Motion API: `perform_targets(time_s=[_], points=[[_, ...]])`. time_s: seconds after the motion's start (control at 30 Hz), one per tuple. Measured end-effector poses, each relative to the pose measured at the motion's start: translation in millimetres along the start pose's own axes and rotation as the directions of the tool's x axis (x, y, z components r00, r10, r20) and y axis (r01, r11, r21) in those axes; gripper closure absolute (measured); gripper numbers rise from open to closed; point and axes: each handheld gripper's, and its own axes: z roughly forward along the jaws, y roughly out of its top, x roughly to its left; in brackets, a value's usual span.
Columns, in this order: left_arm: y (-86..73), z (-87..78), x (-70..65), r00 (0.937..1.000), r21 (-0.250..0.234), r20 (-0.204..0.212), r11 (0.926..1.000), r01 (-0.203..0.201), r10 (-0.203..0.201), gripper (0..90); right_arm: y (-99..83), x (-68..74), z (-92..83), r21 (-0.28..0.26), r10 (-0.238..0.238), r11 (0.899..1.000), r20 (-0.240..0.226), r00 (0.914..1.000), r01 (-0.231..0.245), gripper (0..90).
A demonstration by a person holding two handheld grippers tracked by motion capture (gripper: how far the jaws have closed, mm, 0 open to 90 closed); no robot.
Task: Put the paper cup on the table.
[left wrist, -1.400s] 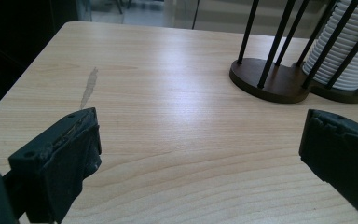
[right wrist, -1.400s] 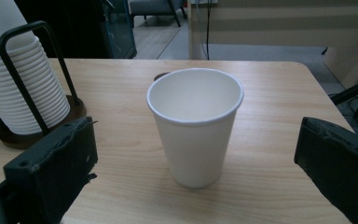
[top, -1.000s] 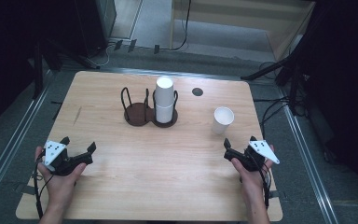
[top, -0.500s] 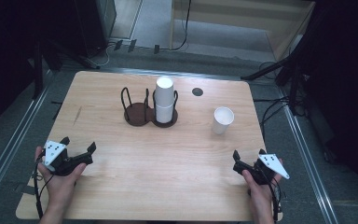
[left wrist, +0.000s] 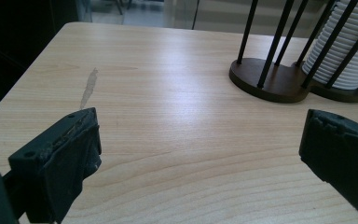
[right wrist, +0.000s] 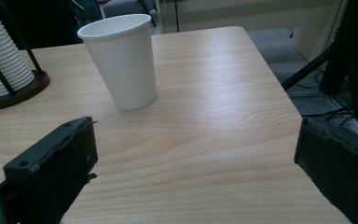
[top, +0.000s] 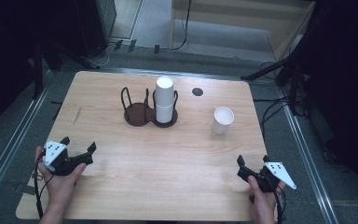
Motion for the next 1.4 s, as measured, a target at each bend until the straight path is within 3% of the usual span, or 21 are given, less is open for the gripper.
perform_targets(time_s=[0.27,0.53,0.73,1.4], points=[[0.1,0.2,0.2,1.0,0.002,0.003,1.0,0.0,0.0,0.0,-3.9,-11.2,-12.8,-0.004,-0.029,1.0,0.011,0.9995,0.029,0.0],[0.0,0.2,-0.2,1.0,0.001,0.004,1.0,-0.001,0.001,0.0,-8.2,-8.9,-12.7,0.01,-0.073,0.997,0.027,0.997,0.072,0.0],[0.1,0.3,0.3,1.0,0.002,0.005,1.0,0.002,-0.002,0.0,-8.1,-10.5,-12.9,0.005,-0.052,0.999,0.029,0.9982,0.052,0.0],[0.1,0.8,0.1,0.9999,0.008,0.004,0.9999,0.012,-0.012,0.0,-7.7,-10.3,-11.6,0.019,-0.048,0.999,0.043,0.9979,0.047,0.0]])
